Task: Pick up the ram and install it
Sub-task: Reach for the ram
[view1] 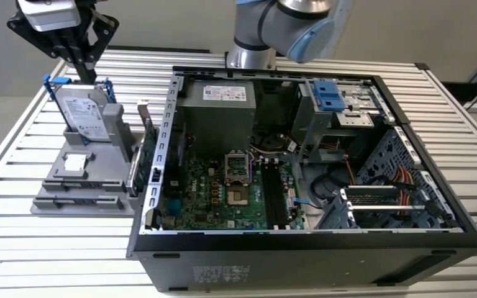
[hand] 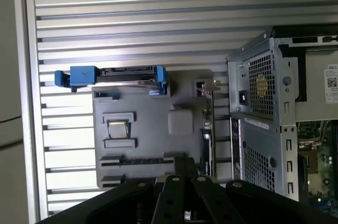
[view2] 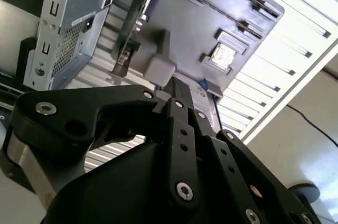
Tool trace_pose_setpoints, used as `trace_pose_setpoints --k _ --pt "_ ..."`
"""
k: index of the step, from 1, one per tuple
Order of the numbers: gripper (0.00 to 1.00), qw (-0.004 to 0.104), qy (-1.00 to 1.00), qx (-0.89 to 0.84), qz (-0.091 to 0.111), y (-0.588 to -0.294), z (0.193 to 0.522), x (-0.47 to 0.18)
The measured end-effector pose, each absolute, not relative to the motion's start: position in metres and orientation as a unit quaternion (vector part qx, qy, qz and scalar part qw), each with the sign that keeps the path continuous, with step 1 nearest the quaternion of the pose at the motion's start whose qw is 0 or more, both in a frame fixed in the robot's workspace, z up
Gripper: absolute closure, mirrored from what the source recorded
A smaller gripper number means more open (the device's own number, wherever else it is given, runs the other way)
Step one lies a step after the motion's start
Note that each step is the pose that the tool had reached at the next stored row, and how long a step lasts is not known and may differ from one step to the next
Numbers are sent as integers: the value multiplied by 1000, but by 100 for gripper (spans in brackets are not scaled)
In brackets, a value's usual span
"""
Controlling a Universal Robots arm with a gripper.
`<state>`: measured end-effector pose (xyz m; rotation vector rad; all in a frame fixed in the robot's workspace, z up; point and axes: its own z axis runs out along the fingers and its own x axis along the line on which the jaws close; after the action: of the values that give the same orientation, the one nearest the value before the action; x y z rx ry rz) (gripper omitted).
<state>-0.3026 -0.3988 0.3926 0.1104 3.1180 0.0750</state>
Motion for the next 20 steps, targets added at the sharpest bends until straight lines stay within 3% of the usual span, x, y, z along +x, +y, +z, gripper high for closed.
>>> trace_pose_setpoints --k 20 --pt "100 10 999 28 24 -399 393 -334"
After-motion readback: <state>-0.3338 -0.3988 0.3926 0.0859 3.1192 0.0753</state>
